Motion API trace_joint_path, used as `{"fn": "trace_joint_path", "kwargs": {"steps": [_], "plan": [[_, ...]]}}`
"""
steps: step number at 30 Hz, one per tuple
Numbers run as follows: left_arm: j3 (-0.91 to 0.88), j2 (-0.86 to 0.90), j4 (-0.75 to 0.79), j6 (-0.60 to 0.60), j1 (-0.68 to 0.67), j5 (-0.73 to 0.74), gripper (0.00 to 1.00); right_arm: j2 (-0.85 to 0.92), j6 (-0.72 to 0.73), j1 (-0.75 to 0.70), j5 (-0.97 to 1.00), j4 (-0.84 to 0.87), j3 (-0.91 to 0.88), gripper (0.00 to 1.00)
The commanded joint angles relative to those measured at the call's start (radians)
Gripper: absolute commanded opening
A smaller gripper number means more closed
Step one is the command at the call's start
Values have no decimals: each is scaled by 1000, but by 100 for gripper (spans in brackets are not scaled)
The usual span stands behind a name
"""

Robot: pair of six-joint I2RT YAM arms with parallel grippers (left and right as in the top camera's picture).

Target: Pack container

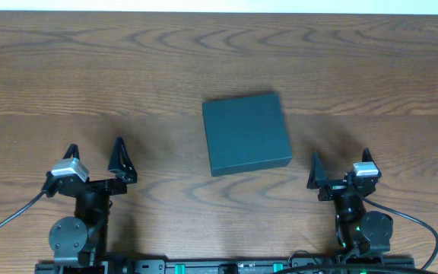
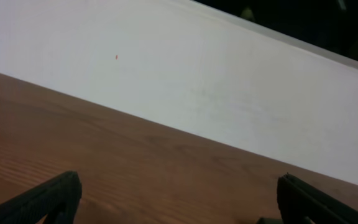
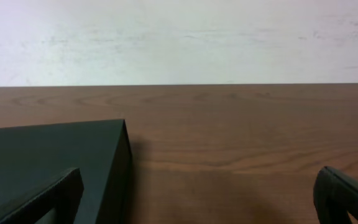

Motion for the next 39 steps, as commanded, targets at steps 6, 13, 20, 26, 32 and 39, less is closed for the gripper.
{"fn": "trace_joint_path", "kwargs": {"steps": [6,13,20,26,32,39], "plan": [[-132,-75,92,6,-3,-11,98,-7,13,14,3,-4,-2,99],[-153,-79,100,6,-3,-8,99,-7,13,14,3,-4,-2,99],[-174,-95,89,6,-3,-8,99,-7,13,14,3,-4,-2,99],[-174,-119,39,6,-3,-8,99,-7,13,14,3,-4,-2,99],[-174,-129,16,6,-4,-8,98,-7,13,14,3,-4,-2,99],[-175,-129,-51,11,-5,-12,99,-7,13,14,3,-4,-2,99]]}}
